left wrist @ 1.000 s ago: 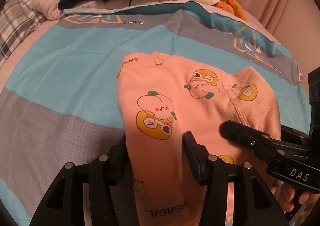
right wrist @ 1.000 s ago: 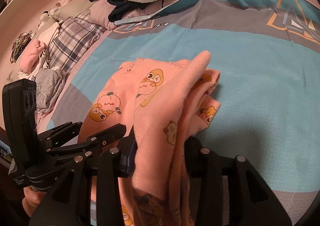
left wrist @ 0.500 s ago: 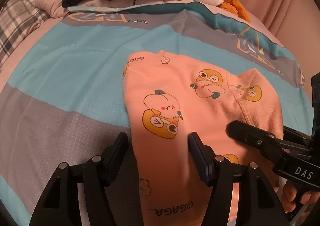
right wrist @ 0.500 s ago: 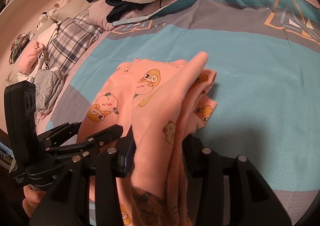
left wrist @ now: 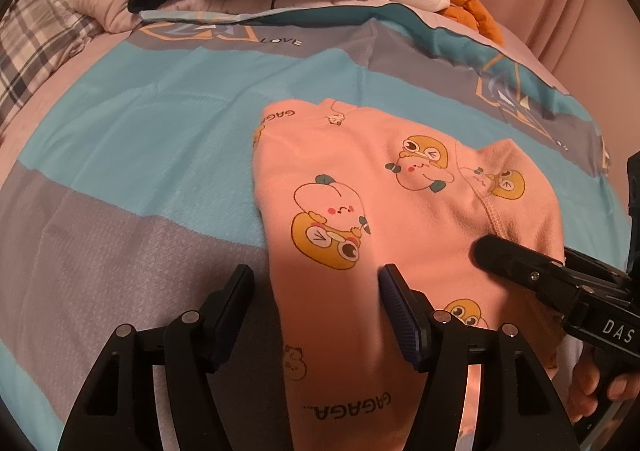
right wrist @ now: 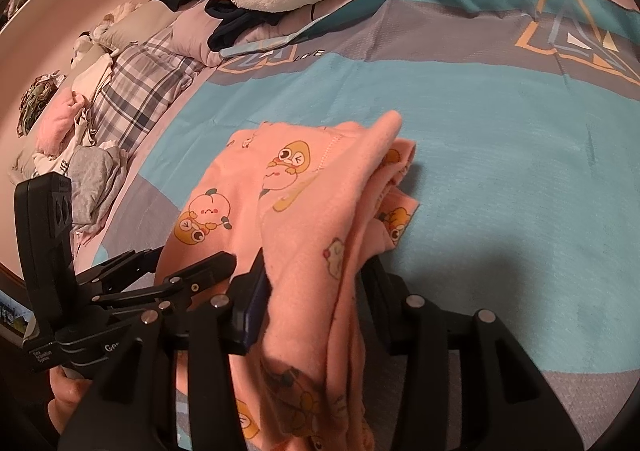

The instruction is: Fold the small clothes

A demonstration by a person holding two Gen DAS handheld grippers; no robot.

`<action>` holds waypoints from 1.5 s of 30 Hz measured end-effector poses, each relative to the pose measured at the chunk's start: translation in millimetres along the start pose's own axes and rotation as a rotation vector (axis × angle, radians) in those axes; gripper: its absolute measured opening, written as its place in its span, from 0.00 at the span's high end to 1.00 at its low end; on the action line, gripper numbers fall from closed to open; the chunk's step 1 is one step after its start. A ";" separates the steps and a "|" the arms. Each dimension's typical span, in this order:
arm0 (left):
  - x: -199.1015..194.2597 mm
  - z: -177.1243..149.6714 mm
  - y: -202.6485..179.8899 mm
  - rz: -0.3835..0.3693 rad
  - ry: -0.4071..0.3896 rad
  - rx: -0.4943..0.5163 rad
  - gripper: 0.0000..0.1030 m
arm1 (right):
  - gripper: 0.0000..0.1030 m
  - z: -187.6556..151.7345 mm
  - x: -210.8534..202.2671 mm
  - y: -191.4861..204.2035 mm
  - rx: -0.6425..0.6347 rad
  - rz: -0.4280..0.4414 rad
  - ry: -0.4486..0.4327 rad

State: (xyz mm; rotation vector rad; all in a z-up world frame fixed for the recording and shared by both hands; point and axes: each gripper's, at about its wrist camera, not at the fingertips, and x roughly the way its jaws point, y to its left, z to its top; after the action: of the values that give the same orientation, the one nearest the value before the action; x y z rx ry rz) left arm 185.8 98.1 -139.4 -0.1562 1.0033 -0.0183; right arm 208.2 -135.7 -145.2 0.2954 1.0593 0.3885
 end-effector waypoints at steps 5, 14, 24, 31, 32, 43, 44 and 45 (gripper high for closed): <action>-2.2 -2.9 0.8 0.004 0.000 -0.004 0.37 | 0.50 -1.4 -4.2 -3.3 0.011 -0.010 -0.007; -5.4 -6.9 3.2 0.010 0.003 -0.007 0.37 | 0.50 -3.0 -9.8 -5.0 0.021 -0.024 -0.014; -9.9 -13.7 4.8 0.024 0.004 -0.011 0.34 | 0.49 -4.7 -10.8 -5.6 0.034 -0.042 -0.008; -12.5 -16.0 7.0 0.031 0.005 -0.015 0.33 | 0.49 -6.1 -13.0 -6.8 0.040 -0.047 -0.007; -12.9 -16.4 7.1 0.032 0.005 -0.015 0.33 | 0.49 -6.2 -13.5 -7.2 0.041 -0.046 -0.007; -15.7 -20.0 6.7 0.042 0.007 -0.017 0.33 | 0.48 -8.4 -15.5 -8.3 0.049 -0.051 -0.009; -16.1 -20.3 7.2 0.042 0.007 -0.017 0.33 | 0.47 -8.7 -16.1 -8.4 0.049 -0.052 -0.009; -16.6 -20.8 6.8 0.043 0.007 -0.018 0.33 | 0.47 -9.0 -16.8 -8.7 0.049 -0.052 -0.010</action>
State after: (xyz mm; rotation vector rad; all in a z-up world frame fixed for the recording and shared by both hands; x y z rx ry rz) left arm 159.0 103.7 -137.4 -0.1512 1.0140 0.0294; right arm 194.4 -150.5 -139.9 0.3122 1.0661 0.3144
